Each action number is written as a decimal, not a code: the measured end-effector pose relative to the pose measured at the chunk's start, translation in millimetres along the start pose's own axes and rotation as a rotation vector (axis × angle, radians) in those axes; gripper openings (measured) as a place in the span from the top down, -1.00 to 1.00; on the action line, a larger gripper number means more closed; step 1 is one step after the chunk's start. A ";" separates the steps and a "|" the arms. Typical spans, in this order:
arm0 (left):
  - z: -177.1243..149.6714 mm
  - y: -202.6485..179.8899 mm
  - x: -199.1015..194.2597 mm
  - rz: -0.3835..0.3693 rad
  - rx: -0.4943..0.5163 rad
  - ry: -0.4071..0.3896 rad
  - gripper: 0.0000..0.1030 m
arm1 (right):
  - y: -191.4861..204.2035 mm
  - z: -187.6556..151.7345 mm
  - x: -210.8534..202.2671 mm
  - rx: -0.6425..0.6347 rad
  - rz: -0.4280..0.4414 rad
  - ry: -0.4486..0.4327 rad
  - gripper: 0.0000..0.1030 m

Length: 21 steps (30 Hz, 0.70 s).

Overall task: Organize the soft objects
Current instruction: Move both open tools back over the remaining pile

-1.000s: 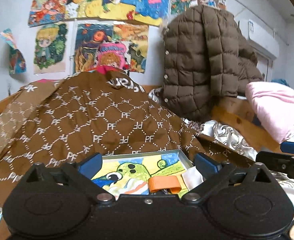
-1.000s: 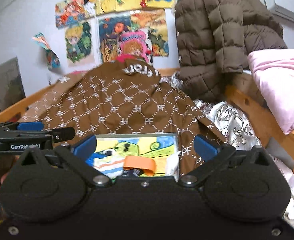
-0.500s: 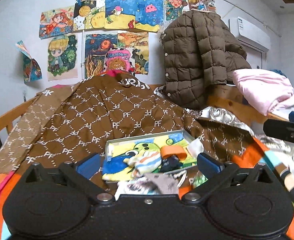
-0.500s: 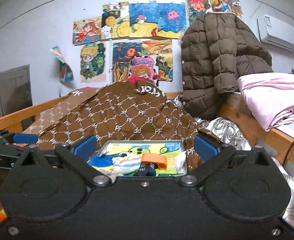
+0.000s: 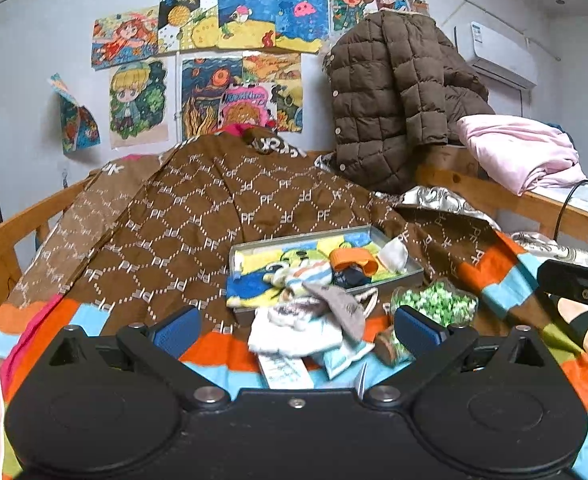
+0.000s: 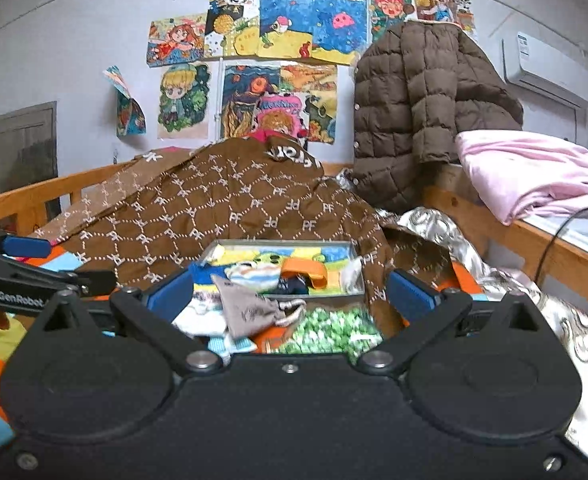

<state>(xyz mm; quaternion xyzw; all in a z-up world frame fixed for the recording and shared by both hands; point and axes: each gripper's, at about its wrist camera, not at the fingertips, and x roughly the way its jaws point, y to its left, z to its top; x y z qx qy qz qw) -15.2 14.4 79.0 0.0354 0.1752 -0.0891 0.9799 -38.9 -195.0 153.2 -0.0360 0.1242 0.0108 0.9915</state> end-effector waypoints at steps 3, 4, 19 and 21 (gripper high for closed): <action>-9.0 3.1 -5.1 0.004 -0.013 0.018 -0.99 | -0.7 -6.9 -0.2 0.020 -0.006 0.025 -0.99; -12.4 4.4 -6.3 0.008 -0.018 0.025 -0.99 | -0.3 -10.8 -0.5 0.029 -0.005 0.038 -0.99; -58.7 25.5 0.8 0.052 -0.050 0.193 -0.99 | 21.4 -63.6 20.0 -0.029 0.062 0.222 -0.99; -63.0 26.4 5.1 0.053 -0.047 0.216 -0.99 | 24.9 -65.5 24.7 -0.040 0.072 0.235 -0.99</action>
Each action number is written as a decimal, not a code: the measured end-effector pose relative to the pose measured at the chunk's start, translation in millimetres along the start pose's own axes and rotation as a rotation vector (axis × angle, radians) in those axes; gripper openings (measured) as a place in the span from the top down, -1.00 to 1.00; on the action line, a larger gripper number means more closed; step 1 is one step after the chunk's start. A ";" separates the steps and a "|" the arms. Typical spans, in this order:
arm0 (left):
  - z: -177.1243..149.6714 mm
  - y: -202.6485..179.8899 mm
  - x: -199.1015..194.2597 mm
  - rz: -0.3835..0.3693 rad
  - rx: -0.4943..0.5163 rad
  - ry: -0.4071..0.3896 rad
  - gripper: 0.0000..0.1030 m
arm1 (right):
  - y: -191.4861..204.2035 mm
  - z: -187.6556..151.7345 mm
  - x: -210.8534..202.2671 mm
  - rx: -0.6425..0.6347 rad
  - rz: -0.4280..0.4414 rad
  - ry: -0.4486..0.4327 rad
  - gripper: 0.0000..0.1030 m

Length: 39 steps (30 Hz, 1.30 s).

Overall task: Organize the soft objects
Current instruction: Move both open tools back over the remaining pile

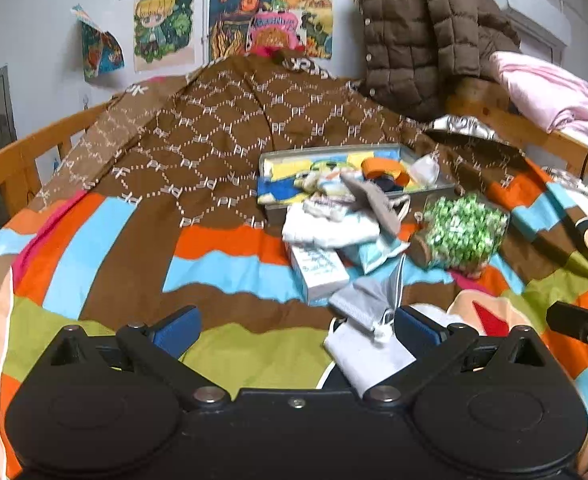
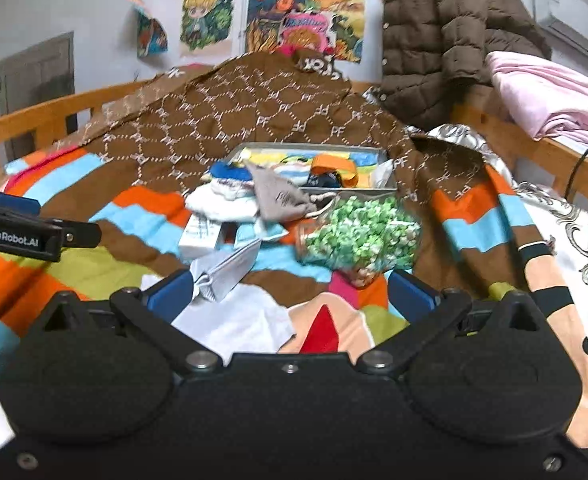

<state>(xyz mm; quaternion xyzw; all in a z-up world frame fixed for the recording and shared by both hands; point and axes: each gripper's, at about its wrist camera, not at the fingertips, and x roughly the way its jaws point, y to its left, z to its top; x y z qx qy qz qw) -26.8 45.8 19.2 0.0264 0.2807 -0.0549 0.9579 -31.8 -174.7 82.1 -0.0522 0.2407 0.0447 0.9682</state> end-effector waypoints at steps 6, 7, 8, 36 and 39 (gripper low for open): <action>-7.0 -0.4 10.4 0.005 0.012 0.050 -0.99 | 1.3 -0.1 10.1 -0.010 0.036 0.040 -0.99; -7.6 -0.2 11.7 0.005 0.014 0.055 -0.99 | 0.8 -0.2 10.8 -0.012 0.040 0.045 -0.99; -8.0 -1.5 12.9 0.006 0.015 0.061 -0.99 | 1.3 -0.1 12.0 -0.016 0.043 0.050 -0.99; -20.8 -8.5 41.7 0.035 0.059 0.179 -0.99 | 1.0 -15.5 41.0 -0.095 0.111 0.213 -0.99; -20.8 -8.7 42.8 0.035 0.060 0.180 -0.99 | 0.6 -16.4 44.7 -0.097 0.114 0.230 -0.99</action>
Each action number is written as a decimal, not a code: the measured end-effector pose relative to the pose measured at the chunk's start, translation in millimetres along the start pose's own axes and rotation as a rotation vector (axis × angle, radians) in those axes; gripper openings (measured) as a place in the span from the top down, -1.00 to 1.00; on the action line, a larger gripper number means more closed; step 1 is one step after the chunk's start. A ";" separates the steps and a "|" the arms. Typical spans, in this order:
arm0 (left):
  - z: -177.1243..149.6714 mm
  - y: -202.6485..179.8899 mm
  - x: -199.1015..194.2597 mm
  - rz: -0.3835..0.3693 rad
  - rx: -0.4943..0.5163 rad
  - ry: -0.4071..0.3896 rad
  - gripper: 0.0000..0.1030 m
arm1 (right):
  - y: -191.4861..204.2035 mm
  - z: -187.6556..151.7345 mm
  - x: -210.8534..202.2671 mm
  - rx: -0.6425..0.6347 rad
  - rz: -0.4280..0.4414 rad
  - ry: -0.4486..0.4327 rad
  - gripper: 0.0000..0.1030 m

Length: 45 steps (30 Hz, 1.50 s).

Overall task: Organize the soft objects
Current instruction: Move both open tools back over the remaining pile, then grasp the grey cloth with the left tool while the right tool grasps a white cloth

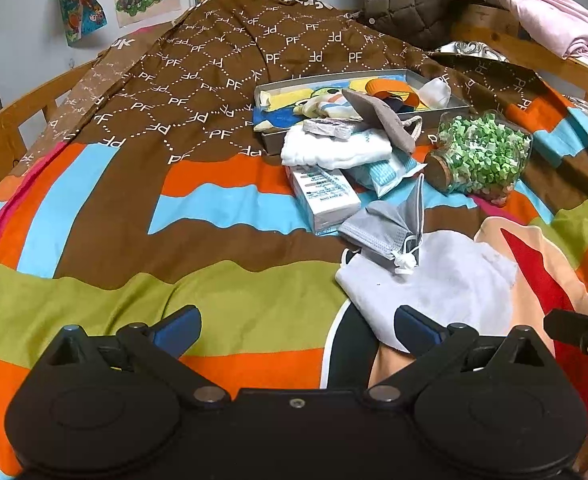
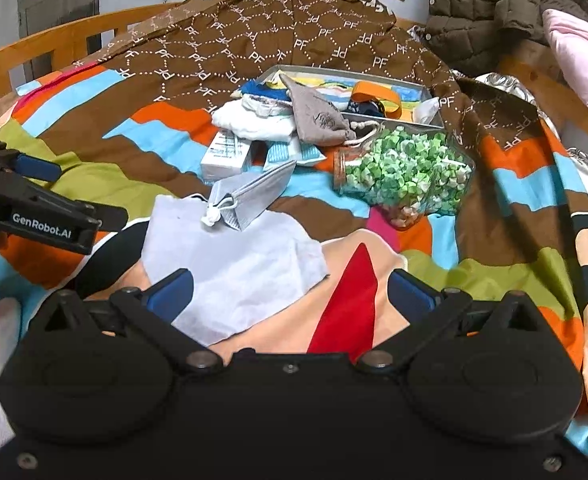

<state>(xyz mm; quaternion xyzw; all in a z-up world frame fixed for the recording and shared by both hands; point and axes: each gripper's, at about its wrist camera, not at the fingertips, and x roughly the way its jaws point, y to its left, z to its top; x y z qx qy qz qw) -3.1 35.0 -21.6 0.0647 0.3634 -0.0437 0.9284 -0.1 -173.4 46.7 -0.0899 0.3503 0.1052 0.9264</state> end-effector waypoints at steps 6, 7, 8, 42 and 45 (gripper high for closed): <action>1.5 0.5 5.0 -0.002 -0.002 0.013 -0.99 | -3.4 -0.9 9.5 0.004 0.027 0.048 -0.99; 2.1 0.6 6.0 -0.004 -0.003 0.015 -0.99 | -3.4 -1.4 11.4 0.004 0.030 0.053 -0.99; 2.4 0.9 6.7 -0.005 -0.003 0.015 -0.99 | -3.9 -1.7 13.3 0.003 0.034 0.059 -0.99; 61.5 -17.5 110.4 -0.409 0.015 0.002 -0.75 | 22.9 17.8 103.9 -0.144 0.143 0.049 -0.98; 63.6 -20.2 119.9 -0.425 0.014 0.047 -0.49 | 21.8 16.5 105.5 -0.136 0.153 0.049 -0.92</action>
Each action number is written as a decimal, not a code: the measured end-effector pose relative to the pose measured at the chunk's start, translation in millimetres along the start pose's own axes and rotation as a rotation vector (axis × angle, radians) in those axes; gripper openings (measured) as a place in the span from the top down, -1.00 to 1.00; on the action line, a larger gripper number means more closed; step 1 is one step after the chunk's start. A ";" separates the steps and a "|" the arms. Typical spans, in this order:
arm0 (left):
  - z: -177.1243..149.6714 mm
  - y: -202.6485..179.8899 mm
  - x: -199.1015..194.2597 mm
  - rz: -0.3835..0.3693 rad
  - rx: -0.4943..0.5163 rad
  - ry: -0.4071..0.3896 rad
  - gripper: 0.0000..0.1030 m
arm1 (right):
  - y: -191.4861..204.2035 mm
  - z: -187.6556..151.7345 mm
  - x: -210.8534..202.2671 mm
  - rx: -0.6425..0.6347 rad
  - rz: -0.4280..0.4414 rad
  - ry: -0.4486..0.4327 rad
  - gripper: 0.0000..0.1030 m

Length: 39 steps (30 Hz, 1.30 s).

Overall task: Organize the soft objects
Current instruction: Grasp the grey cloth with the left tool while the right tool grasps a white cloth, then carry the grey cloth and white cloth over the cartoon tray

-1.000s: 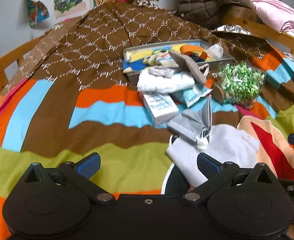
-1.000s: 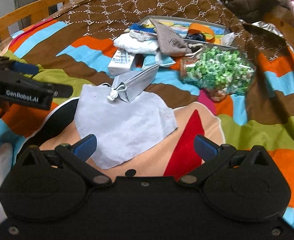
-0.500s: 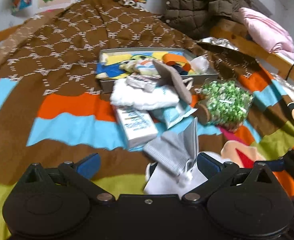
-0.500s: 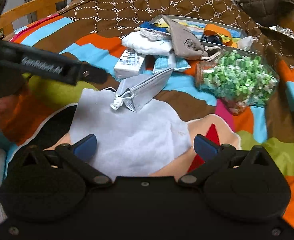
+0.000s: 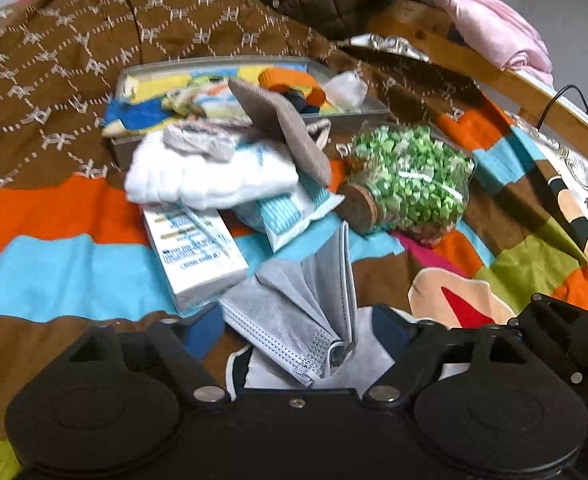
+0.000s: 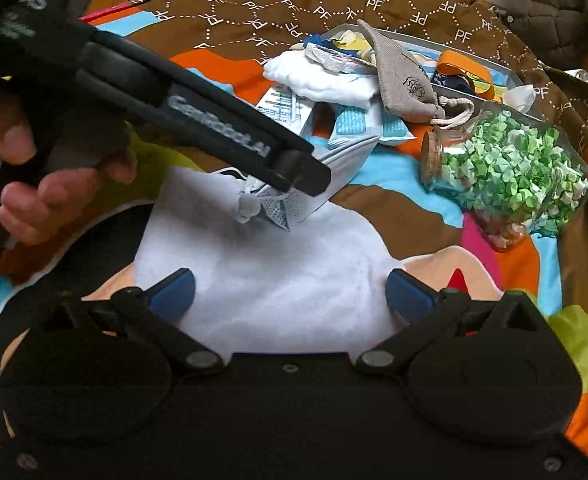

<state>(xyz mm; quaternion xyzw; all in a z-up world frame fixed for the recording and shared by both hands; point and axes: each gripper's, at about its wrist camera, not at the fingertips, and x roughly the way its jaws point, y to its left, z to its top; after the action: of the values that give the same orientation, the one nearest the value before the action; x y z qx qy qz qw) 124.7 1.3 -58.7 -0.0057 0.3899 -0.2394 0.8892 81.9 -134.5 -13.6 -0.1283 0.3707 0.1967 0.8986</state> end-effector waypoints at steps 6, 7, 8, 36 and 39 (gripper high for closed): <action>-4.3 9.6 10.8 -0.014 -0.045 0.065 0.20 | -2.7 -5.6 2.6 0.018 0.036 0.019 -0.62; -4.7 10.5 11.7 -0.012 -0.049 0.071 0.32 | -2.3 -6.2 3.6 0.017 0.033 0.021 -0.56; -5.0 11.5 12.2 -0.013 -0.054 0.076 0.43 | -1.6 -6.8 4.9 0.015 0.029 0.024 -0.51; -20.3 -18.8 -89.6 0.085 -0.085 -0.068 0.83 | 7.8 -7.0 -54.4 -0.102 -0.208 -0.192 1.00; -20.4 -24.6 -98.5 0.093 -0.068 -0.101 0.83 | 9.9 -5.9 -67.1 -0.138 -0.259 -0.260 1.00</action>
<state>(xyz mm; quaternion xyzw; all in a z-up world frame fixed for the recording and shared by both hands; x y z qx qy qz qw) 42.9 25.5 0.0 -0.0299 0.3524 -0.1840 0.9171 30.4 -145.3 29.5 -0.2098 0.2177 0.1192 0.9457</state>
